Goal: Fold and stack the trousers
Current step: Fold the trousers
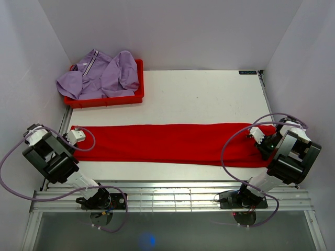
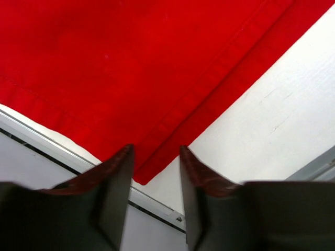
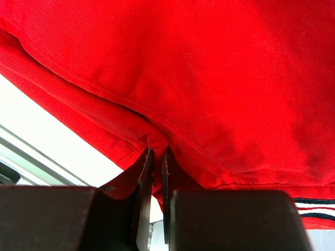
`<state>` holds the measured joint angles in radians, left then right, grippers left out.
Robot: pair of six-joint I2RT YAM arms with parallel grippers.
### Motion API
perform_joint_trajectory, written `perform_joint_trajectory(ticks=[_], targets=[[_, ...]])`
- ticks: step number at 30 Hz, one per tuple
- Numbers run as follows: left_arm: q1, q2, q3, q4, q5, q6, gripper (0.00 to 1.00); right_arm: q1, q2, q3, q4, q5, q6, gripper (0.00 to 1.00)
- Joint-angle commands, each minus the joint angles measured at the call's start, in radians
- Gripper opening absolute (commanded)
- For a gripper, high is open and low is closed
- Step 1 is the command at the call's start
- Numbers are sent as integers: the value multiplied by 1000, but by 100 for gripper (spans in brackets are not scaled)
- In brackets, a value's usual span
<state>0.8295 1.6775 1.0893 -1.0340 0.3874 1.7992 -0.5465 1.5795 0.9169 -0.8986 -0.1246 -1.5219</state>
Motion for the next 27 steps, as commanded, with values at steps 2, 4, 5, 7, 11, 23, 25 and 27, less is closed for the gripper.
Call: perform_joint_trajectory(ticks=[2,4,5,7,11,23,25,27], targets=[[3,-100,-71,49,82,77,55,-10,63,-32,84,102,-14,8],[2,-107,-88,66,82,98,58,-10,63,-30,84,98,-12,8],[-1,-102,-97,87,79,100,58,-10,65,-29,84,98,-12,8],[-9,-93,-100,109,73,95,59,-9,66,-29,82,102,-9,8],[-18,-59,-94,172,53,78,59,-6,68,-44,99,117,-7,8],[-38,-13,-94,226,22,83,33,-4,89,-61,125,157,5,8],[-40,-19,-89,200,28,91,21,-3,91,-62,130,160,8,8],[-40,-36,-69,177,47,95,14,-1,91,-62,130,163,9,8]])
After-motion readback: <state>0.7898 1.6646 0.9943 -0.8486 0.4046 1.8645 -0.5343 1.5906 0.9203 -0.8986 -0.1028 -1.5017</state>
